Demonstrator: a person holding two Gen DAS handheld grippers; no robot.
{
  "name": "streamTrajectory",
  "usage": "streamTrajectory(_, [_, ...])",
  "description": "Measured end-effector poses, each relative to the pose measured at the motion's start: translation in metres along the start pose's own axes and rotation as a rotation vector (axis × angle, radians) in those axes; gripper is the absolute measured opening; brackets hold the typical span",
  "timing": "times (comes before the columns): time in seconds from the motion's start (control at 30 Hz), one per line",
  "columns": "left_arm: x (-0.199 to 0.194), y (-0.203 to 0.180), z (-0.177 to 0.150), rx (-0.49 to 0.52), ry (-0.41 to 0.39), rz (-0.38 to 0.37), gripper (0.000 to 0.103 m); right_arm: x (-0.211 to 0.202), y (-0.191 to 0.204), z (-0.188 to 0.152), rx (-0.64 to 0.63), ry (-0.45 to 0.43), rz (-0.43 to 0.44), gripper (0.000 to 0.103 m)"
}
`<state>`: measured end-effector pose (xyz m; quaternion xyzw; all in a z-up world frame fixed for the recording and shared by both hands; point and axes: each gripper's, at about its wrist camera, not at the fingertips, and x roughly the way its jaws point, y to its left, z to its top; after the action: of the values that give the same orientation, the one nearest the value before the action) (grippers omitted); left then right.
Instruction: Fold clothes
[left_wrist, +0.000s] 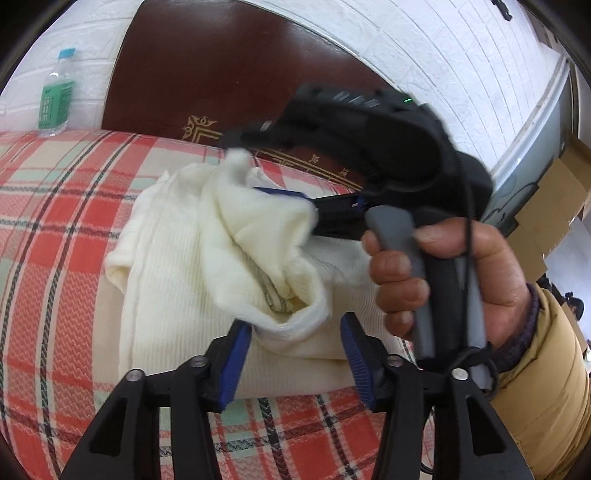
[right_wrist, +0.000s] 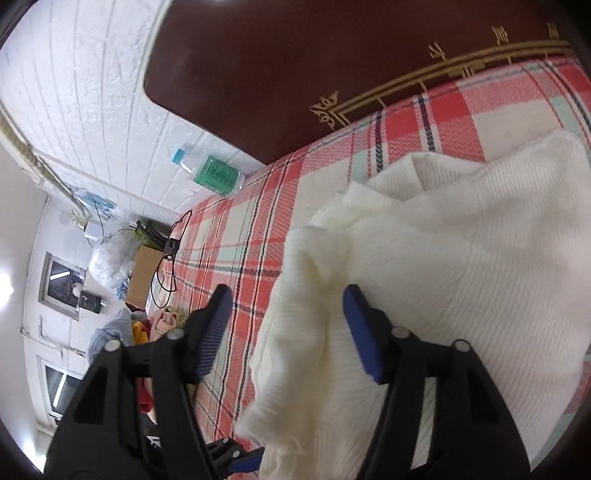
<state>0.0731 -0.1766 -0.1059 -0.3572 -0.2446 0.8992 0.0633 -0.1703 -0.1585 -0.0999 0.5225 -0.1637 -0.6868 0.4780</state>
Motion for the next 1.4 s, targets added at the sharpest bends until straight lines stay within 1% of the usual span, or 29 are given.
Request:
streamTrajectory(0.03, [0.0,0.001,0.0,0.001,-0.003,0.005,0.055,-0.005,0.007,-0.001,-0.037,-0.008,0.0,0.068])
streamTrajectory(0.13, [-0.002,0.009,0.002,-0.037,-0.007,-0.014,0.054,-0.026,0.02,-0.009,-0.124,-0.032,0.016,0.068])
streamTrajectory(0.17, [-0.002,0.012,0.002,-0.048,-0.006,-0.019,0.054,-0.031,0.022,-0.014,-0.157,-0.037,0.001,0.068])
streamTrajectory(0.23, [-0.002,0.017,0.002,-0.066,-0.005,-0.026,0.053,-0.04,0.024,-0.026,-0.226,-0.03,-0.06,0.068])
streamTrajectory(0.3, [-0.001,0.021,0.001,-0.087,0.005,-0.039,0.052,-0.045,0.021,-0.041,-0.273,-0.003,-0.103,0.068])
streamTrajectory(0.37, [-0.001,0.025,0.001,-0.107,0.01,-0.064,0.045,-0.048,0.02,-0.058,-0.321,0.014,-0.14,0.068])
streamTrajectory(0.4, [0.0,0.028,0.001,-0.122,0.017,-0.077,0.04,-0.048,0.019,-0.066,-0.351,0.016,-0.167,0.068])
streamTrajectory(0.43, [0.001,0.031,0.001,-0.141,0.027,-0.089,0.039,-0.049,0.02,-0.076,-0.385,0.018,-0.192,0.067])
streamTrajectory(0.5, [0.003,0.036,0.0,-0.182,0.007,-0.08,0.037,-0.051,0.023,-0.093,-0.457,0.022,-0.226,0.067])
streamTrajectory(0.57, [0.004,0.041,0.0,-0.21,0.014,-0.097,0.035,-0.052,0.029,-0.11,-0.551,0.023,-0.268,0.067])
streamTrajectory(0.63, [0.005,0.048,0.001,-0.239,0.022,-0.123,0.028,-0.049,0.036,-0.125,-0.669,0.023,-0.334,0.067])
streamTrajectory(0.73, [0.005,0.052,0.003,-0.249,0.028,-0.12,0.027,-0.035,0.048,-0.146,-0.867,0.034,-0.461,0.067])
streamTrajectory(0.8, [0.01,0.053,0.004,-0.254,0.058,-0.147,0.027,-0.019,0.051,-0.153,-0.955,0.047,-0.517,0.067])
streamTrajectory(0.87, [0.015,0.055,0.004,-0.257,0.08,-0.149,0.027,-0.001,0.052,-0.159,-1.03,0.063,-0.582,0.067])
streamTrajectory(0.93, [0.017,0.055,0.004,-0.262,0.092,-0.154,0.027,0.012,0.049,-0.159,-1.061,0.071,-0.607,0.067])
streamTrajectory(0.97, [0.017,0.055,0.004,-0.268,0.094,-0.163,0.027,0.013,0.05,-0.157,-1.059,0.059,-0.607,0.056])
streamTrajectory(1.0, [0.017,0.055,0.004,-0.274,0.094,-0.173,0.027,0.011,0.051,-0.153,-1.042,0.052,-0.595,0.034])
streamTrajectory(1.03, [0.013,0.055,0.005,-0.272,0.087,-0.181,0.027,0.008,0.053,-0.148,-1.01,0.05,-0.569,0.027])
streamTrajectory(1.07, [0.007,0.055,0.007,-0.266,0.076,-0.188,0.027,0.003,0.055,-0.142,-0.983,0.045,-0.543,0.013])
streamTrajectory(1.17, [-0.012,0.054,0.013,-0.249,0.043,-0.209,0.027,-0.014,0.07,-0.131,-0.939,0.013,-0.47,0.011])
streamTrajectory(1.27, [-0.03,0.052,0.018,-0.231,0.011,-0.231,0.029,-0.023,0.084,-0.128,-0.912,-0.002,-0.383,0.009])
streamTrajectory(1.33, [-0.042,0.051,0.021,-0.22,-0.011,-0.245,0.032,-0.021,0.089,-0.131,-0.913,0.003,-0.339,0.009])
streamTrajectory(1.4, [-0.043,0.058,0.016,-0.224,-0.012,-0.219,0.035,-0.01,0.088,-0.136,-0.908,0.028,-0.324,0.009])
